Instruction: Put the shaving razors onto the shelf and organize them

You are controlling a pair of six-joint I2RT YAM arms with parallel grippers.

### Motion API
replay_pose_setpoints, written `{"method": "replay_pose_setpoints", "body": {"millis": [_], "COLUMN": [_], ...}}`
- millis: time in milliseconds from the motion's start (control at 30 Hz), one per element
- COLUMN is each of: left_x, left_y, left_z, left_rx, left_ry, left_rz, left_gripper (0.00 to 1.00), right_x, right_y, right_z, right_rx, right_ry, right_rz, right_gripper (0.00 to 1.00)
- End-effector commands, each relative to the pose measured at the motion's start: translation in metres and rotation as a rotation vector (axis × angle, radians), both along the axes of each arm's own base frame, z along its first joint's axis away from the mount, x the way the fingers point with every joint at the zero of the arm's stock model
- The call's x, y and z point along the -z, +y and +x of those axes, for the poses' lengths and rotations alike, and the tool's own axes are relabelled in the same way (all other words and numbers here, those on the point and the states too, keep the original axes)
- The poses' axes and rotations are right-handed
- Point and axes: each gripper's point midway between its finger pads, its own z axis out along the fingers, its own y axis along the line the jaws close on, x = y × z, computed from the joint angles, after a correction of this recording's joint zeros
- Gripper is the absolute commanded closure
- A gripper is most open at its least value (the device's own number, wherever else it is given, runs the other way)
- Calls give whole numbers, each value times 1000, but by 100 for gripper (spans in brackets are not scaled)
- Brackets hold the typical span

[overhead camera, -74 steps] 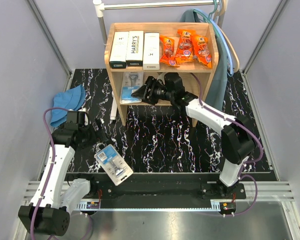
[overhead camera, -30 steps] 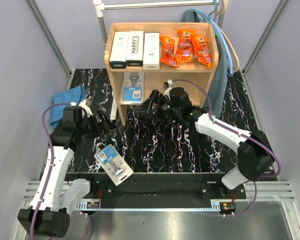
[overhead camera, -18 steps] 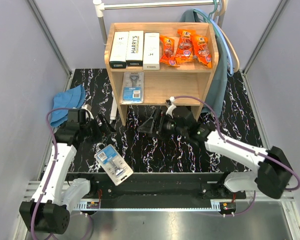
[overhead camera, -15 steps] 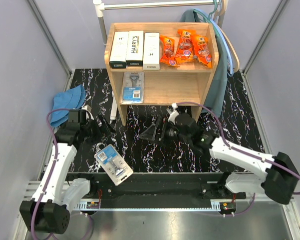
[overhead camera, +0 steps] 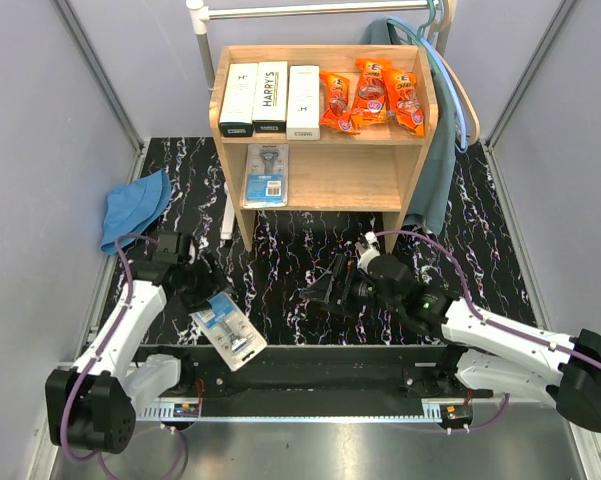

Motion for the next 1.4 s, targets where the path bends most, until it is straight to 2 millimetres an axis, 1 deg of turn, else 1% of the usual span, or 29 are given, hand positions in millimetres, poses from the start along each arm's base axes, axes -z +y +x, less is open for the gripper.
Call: {"method": "replay_pose_setpoints", "body": {"millis": [0, 67, 100, 200, 367, 400, 433, 500, 567, 633, 800, 833, 867, 967, 1100, 1200, 1233, 1333, 1367], "left_x": [-3, 2, 5, 13, 21, 20, 19, 17, 17, 21, 39, 41, 44, 59, 68, 67, 66, 66, 66], "left_y": [-11, -15, -21, -25, -21, -19, -16, -16, -13, -10, -6, -7, -7, -10, -13, -13, -13, -12, -12], "left_z": [7, 3, -2, -9, -17, -23, -21, -25, -25, -29, -41, -42, -43, -48, -44, -39, -38, -37, -37], "left_rx": [18, 24, 57, 79, 68, 59, 15, -14, -62, -97, -148, -161, -164, -152, -148, -143, -137, -133, -131], "left_ry": [-51, -31, -25, 1, 26, 32, 15, -16, -35, -40, -22, -21, -15, 16, 17, 10, 9, 9, 5], "left_rz": [26, 42, 50, 92, 154, 163, 178, 169, 163, 158, 153, 143, 141, 137, 136, 150, 155, 163, 162], "left_gripper": [27, 28, 29, 30, 31, 31, 31, 33, 37, 38, 39, 39, 39, 39, 42, 50, 57, 71, 77], "right_x": [-5, -6, -5, -6, -3, -3, -1, -2, 0, 0, 2, 6, -4, -4, -2, 0, 0, 2, 2], "right_y": [3, 4, 4, 5, 3, 3, 2, 1, 0, 0, 1, 0, 5, 7, 7, 7, 6, 4, 4], "right_z": [4, 5, 5, 6, 3, 3, 2, 2, 1, 1, 0, -1, 1, 1, 0, -2, -2, -3, -3], "right_rx": [17, 10, 10, 9, 5, 6, 6, 7, 8, 8, 4, 2, 0, -3, -7, -9, -9, -5, -3], "right_ry": [-8, -11, -11, -16, -11, -11, -9, -9, -5, -6, -1, 8, -9, -4, 0, 6, 7, 12, 13], "right_rz": [5, 3, 1, 0, 0, 0, -2, 1, 0, 1, 4, 0, 42, 61, 58, 60, 60, 62, 63], "right_gripper": [8, 8, 8, 8, 8, 8, 8, 8, 8, 8, 8, 8, 8, 8, 8, 8, 8, 8, 8]}}
